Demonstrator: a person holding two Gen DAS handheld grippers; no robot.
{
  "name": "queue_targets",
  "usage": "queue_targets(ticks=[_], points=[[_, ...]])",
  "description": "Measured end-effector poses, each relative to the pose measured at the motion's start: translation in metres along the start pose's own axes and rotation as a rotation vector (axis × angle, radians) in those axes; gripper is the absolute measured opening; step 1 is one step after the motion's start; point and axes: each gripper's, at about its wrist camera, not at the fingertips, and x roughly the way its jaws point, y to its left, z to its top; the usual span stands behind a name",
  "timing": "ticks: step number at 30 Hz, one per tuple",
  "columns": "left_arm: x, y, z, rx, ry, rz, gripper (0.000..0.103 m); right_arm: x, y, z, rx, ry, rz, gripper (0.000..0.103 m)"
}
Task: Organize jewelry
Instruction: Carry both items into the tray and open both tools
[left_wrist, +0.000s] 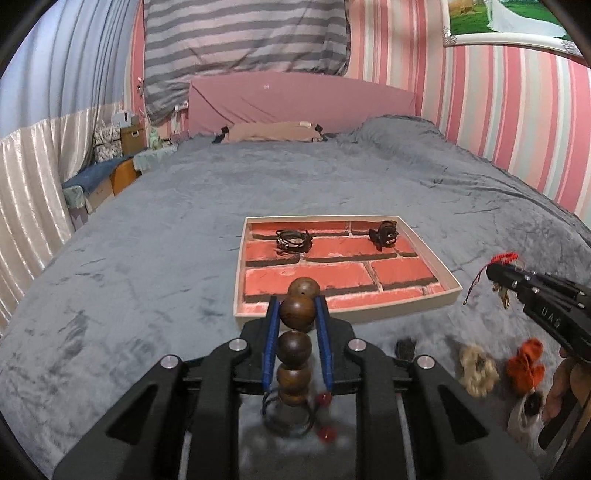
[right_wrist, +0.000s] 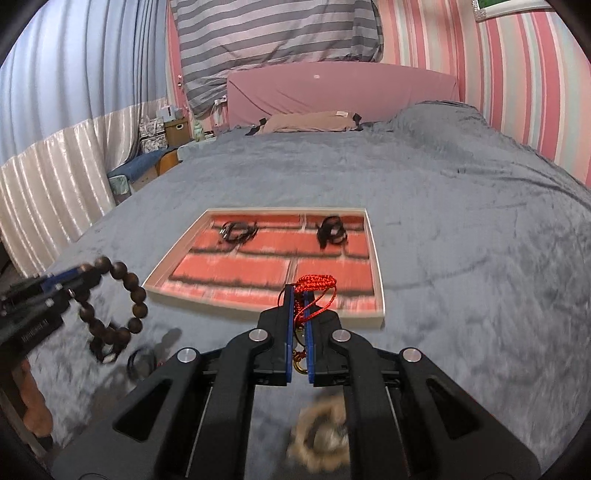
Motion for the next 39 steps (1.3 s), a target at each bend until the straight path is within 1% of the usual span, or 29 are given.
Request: queue_targets(ticks=[5,8,12,15,19,22,26,30,33,36,39], points=[[0.047,0.001,0.029,-0.037,0.029,0.002,0.020,0.046,-0.008,0.028,0.012,0.038,-0.011,0.006],[0.071,0.000,0.044,-0.041,0.043,0.005,0.020,0.077,-0.015,0.041,0.033,0.067,-0.015,0.006],[0.113,-0.004,0.062,-0.030,0.069,0.018,0.020,0.118,-0.025,0.052,0.050,0.111,-0.029,0.006],[0.147,-0.002,0.069,-0.019,0.104,0.032,0.020,0.147,-0.033,0.055,0.051,0.145,-0.051,0.006],[0.183,0.007,0.067,-0.017,0.146,0.053,0.020,0.181,-0.044,0.050,0.078,0.201,-0.057,0.006],[0.200,0.014,0.066,-0.013,0.161,0.079,0.020,0.195,-0.051,0.048,0.094,0.209,-0.062,0.006],[0.224,0.026,0.058,-0.034,0.214,0.109,0.020,0.214,-0.053,0.046,0.076,0.248,-0.087,0.006],[0.240,0.032,0.047,-0.020,0.261,0.140,0.020,0.228,-0.053,0.044,0.065,0.291,-0.102,0.006],[0.249,0.033,0.040,-0.018,0.295,0.147,0.020,0.238,-0.053,0.040,0.051,0.326,-0.115,0.006],[0.251,0.034,0.040,-0.027,0.309,0.145,0.020,0.242,-0.052,0.041,0.038,0.335,-0.119,0.006],[0.252,0.034,0.042,-0.019,0.320,0.172,0.021,0.244,-0.049,0.043,0.018,0.349,-0.136,0.009]])
